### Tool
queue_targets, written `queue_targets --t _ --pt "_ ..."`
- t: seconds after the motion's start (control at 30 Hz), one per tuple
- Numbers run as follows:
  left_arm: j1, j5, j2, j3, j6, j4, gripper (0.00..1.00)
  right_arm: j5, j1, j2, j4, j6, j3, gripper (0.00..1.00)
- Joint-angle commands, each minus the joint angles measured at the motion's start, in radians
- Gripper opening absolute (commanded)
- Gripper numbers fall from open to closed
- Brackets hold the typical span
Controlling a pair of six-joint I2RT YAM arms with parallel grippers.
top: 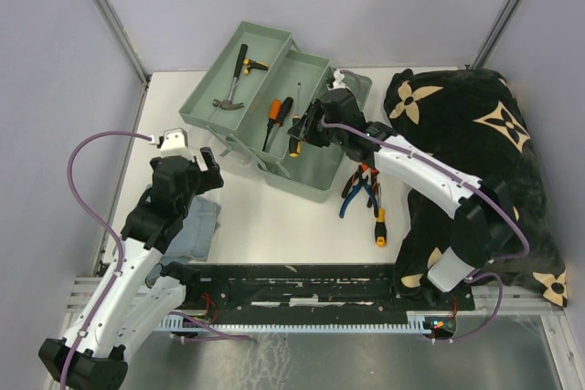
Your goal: Pack the tool kit
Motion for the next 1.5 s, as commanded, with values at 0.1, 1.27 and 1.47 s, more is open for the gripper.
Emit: queue_targets --t 0.1,1.27,1.47 --pt "0.005 -0.002 -0.015 0.005 0.009 0.038 0.95 0.066 0.005 0.127 0.012 0.061 0.166 0.13" --pt "0.005 -0.002 -0.013 0.004 0.013 0.040 0.95 0.191 0.031 -0.069 -0.090 -0.079 0.099 0.59" --pt "0.005 0.005 -0.015 0.003 0.011 0.041 0.95 0.449 0.030 -0.261 -0.276 -0.207 -0.103 0.71"
